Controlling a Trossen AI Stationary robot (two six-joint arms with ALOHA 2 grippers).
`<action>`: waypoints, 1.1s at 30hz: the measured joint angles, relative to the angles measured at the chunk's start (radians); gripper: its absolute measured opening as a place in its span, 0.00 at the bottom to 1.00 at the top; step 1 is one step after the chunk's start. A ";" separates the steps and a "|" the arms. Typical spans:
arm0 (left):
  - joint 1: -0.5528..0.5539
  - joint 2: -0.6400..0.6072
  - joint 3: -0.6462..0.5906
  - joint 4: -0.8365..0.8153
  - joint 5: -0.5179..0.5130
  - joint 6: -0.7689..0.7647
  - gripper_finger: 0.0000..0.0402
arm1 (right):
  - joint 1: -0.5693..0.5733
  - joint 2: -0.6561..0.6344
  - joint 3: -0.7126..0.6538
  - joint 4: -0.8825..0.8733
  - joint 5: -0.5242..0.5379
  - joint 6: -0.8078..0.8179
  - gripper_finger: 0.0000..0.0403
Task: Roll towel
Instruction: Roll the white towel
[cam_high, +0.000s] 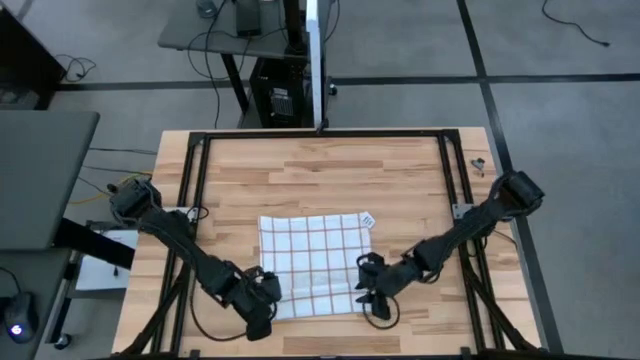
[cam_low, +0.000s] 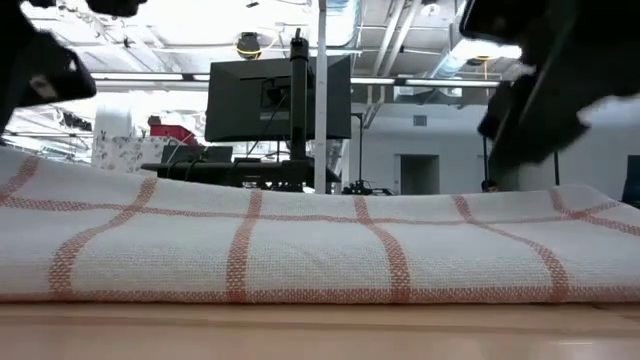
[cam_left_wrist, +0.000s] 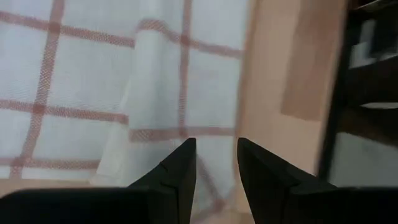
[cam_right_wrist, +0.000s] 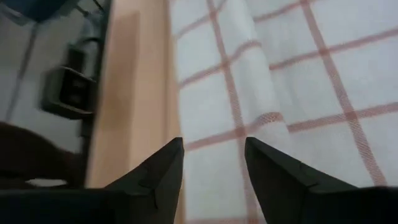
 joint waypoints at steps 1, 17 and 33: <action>0.002 0.014 0.000 -0.015 -0.001 0.001 0.25 | 0.002 0.024 0.000 0.011 0.015 0.000 0.38; 0.057 0.031 0.036 -0.193 0.006 -0.035 0.25 | 0.034 0.023 0.018 -0.019 0.032 0.025 0.33; 0.146 -0.028 0.360 -0.261 -0.043 0.231 0.27 | -0.005 -0.322 0.126 -0.187 -0.032 -0.271 0.34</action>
